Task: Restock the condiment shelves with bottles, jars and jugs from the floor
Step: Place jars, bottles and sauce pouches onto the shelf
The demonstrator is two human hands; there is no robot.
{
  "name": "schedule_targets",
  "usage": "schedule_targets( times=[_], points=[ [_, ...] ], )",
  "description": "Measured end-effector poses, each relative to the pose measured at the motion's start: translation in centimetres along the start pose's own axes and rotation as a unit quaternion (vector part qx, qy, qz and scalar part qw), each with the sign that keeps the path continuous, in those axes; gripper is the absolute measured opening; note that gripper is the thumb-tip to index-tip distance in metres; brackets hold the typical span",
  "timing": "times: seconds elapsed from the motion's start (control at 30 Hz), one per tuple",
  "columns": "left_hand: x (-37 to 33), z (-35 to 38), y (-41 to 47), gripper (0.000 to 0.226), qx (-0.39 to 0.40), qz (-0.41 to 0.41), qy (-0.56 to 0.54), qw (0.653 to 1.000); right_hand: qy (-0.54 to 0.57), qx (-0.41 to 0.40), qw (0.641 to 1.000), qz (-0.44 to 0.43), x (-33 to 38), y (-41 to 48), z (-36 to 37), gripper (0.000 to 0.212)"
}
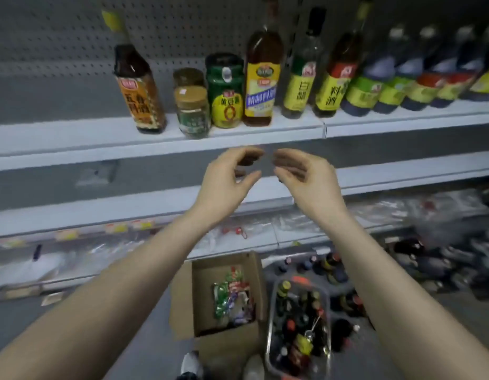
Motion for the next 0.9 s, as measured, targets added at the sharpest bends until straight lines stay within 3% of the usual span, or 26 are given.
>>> schedule_targets(
  times=[0.3, 0.57, 0.9],
  points=[
    [13.0, 10.6, -8.5, 0.033, 0.131, -0.149, -0.046, 0.979, 0.059, -0.006, 0.981, 0.187, -17.8, -6.6, 4.0, 0.03],
    [22.1, 19.3, -15.8, 0.033, 0.215, -0.229, -0.037, 0.949, 0.016, -0.015, 0.953, 0.302, -31.2, -13.2, 7.1, 0.029],
    [36.4, 26.2, -27.3, 0.038, 0.271, -0.345, 0.005, 0.899, 0.044, 0.055, 0.91, 0.409, -45.0, -19.2, 19.6, 0.031]
  ],
)
Point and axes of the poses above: each hand's wrist, its own y-axis towards the middle knuckle, its own z-axis out of the palm, x = y × z, the point moved 3 cm from there along y, towards the middle knuckle, and after that the axes turned 2 degrees about z, right-handed, at the moved point
